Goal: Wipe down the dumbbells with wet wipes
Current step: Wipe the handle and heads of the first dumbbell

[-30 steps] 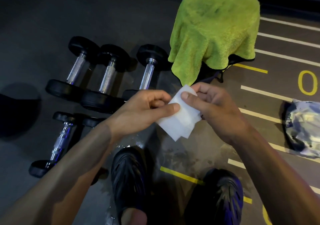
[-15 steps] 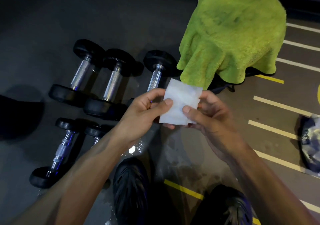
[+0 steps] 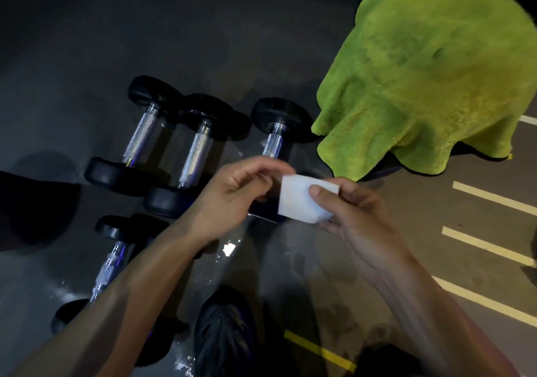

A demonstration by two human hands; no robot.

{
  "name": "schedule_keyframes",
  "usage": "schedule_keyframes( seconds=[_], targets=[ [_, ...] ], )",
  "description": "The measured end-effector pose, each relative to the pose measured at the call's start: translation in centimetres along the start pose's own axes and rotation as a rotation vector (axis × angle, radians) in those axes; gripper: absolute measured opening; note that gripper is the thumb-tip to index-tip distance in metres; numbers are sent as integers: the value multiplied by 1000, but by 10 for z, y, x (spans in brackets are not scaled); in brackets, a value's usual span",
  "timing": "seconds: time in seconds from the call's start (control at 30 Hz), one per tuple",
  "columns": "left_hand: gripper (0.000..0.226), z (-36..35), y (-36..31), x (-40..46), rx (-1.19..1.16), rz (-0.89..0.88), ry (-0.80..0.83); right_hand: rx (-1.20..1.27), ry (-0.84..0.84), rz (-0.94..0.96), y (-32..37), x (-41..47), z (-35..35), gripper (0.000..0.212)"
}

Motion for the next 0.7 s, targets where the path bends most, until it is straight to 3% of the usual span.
schedule_keyframes(
  seconds=[0.1, 0.17, 0.3, 0.43, 0.57, 0.7],
  targets=[
    [25, 39, 29, 32, 113, 152, -229, 27, -77, 78, 8, 10, 13, 7],
    [16, 53, 46, 60, 209, 241, -300, 21, -73, 102, 10, 15, 15, 5],
    [21, 40, 93, 110, 334, 434, -144, 15, -102, 107, 10, 21, 18, 16],
    [41, 19, 103, 127, 165, 536, -83, -7, -133, 108, 4, 20, 27, 20],
    [30, 8, 104, 130, -5, 594, -37, -77, -148, 78, -1, 17, 37, 42],
    [19, -4, 96, 128, -127, 570, 9, -87, -112, 81, 0, 17, 32, 46]
  ],
)
Point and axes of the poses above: each hand's wrist, its own x-axis towards the middle knuckle, its own z-axis out of the back of the hand, y = z × x, the point moved 10 cm from there along x, towards the middle knuckle, and after that the axes turned 14 degrees about x, right-handed, at the moved point
